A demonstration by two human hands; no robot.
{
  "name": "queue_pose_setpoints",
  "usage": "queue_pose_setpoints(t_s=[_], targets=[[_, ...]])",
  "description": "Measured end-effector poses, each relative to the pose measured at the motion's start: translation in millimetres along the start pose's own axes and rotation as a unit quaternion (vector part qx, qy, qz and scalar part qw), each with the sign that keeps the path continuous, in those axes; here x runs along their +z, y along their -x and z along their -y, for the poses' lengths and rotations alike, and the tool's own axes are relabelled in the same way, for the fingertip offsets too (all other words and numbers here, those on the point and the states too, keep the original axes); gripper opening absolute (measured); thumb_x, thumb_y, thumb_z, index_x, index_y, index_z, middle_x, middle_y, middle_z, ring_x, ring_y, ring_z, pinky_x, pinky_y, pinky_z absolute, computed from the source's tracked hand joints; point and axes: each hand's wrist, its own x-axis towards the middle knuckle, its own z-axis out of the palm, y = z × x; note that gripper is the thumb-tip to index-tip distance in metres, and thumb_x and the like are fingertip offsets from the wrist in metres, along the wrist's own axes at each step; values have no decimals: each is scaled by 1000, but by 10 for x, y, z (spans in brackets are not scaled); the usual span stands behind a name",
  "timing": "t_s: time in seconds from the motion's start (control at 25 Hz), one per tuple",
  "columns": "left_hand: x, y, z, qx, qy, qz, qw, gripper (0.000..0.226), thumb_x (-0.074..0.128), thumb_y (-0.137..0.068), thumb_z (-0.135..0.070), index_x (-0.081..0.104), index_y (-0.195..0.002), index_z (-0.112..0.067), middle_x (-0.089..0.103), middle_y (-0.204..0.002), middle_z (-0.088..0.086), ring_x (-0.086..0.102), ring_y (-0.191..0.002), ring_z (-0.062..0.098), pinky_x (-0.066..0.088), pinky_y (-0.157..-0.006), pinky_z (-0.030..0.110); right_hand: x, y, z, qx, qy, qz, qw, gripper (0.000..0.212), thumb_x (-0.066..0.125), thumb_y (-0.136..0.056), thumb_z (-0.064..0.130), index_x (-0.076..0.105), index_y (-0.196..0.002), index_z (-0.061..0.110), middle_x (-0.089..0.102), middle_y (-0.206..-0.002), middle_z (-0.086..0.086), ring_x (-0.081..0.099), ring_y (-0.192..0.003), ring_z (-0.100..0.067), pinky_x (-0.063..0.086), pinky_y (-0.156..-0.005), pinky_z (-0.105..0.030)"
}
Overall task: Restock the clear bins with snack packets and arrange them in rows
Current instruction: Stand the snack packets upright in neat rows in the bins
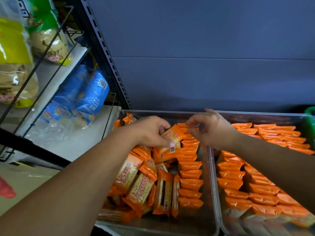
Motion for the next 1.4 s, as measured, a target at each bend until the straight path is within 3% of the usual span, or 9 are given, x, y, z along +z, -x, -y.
queue_pose_setpoints(t_s=[0.16, 0.28, 0.36, 0.52, 0.64, 0.84, 1.0, 1.28, 1.4], targets=[[-35, 11, -2, 25, -29, -14, 999, 28, 84, -84, -46, 74, -110, -40, 64, -114, -19, 65, -114, 11, 55, -101, 39, 44, -19, -4, 3, 8, -4, 1000, 20, 74, -94, 26, 73, -114, 27, 70, -107, 17, 61, -96, 4, 20, -127, -39], [-9, -54, -39, 11, -40, -11, 999, 87, 89, -76, -52, 47, -151, -39, 50, -150, -12, 52, -136, 19, 48, -111, 44, 41, -6, 0, 6, 7, -5, 1000, 20, 74, -94, 25, 73, -113, 28, 70, -107, 18, 60, -96, 6, 17, -129, -38], [38, -94, -84, -13, -74, 50, 996, 106, 90, -66, -62, 36, -156, -44, 51, -153, -12, 52, -138, 22, 47, -112, 49, 31, -10, 8, 6, 7, -6, 1000, 19, 74, -94, 25, 73, -112, 28, 70, -107, 18, 61, -95, 6, 16, -128, -37], [38, -117, -115, -2, -36, 59, 998, 78, 95, -62, -54, 59, -130, -44, 67, -123, -16, 66, -114, 15, 57, -100, 47, 2, -17, 2, 6, -1, 9, 1000, 17, 72, -95, 26, 73, -112, 30, 70, -107, 19, 58, -92, 12, 13, -127, -33], [44, 3, -141, 16, -9, 50, 999, 77, 95, -71, -39, 58, -138, -35, 67, -125, -14, 65, -114, 12, 56, -102, 42, 0, -8, 25, 8, 11, 13, 1000, 17, 72, -95, 28, 73, -112, 29, 68, -109, 21, 58, -98, 9, 11, -128, -31], [153, 105, -123, 31, -44, 7, 999, 46, 87, -81, -41, 63, -120, -33, 65, -107, -13, 65, -99, 11, 59, -91, 42, -32, 17, 124, 10, 56, 42, 998, 24, 71, -95, 34, 72, -119, 31, 57, -114, 24, 58, -115, 0, 8, -131, -43], [70, 245, -84, 18, 0, -48, 999, 46, 89, -80, -30, 64, -119, -33, 69, -101, -12, 68, -91, 9, 62, -83, 38, -73, 83, 259, 8, 197, 138, 970, 41, 62, -95, 57, 64, -132, 42, 56, -140, 17, 37, -145, -9, -8, -130, -47], [-118, 649, 87, -18, 41, -36, 998, 59, 96, -70, -31, 68, -121, -35, 74, -101, -15, 73, -91, 5, 63, -87, 38, 18, -22, 442, 74, 300, 144, 940, 30, 61, -95, 58, 67, -117, 39, 58, -138, 6, 38, -145, -19, 2, -130, -50], [-167, 794, 81, -5, 87, -2, 996, 43, 94, -73, -25, 73, -110, -28, 79, -94, -5, 77, -87, 15, 64, -86, 47, -25, 23, 418, 54, 230, 105, 966, 28, 63, -97, 51, 68, -121, 37, 61, -133, 9, 46, -140, -15, 3, -130, -49]])
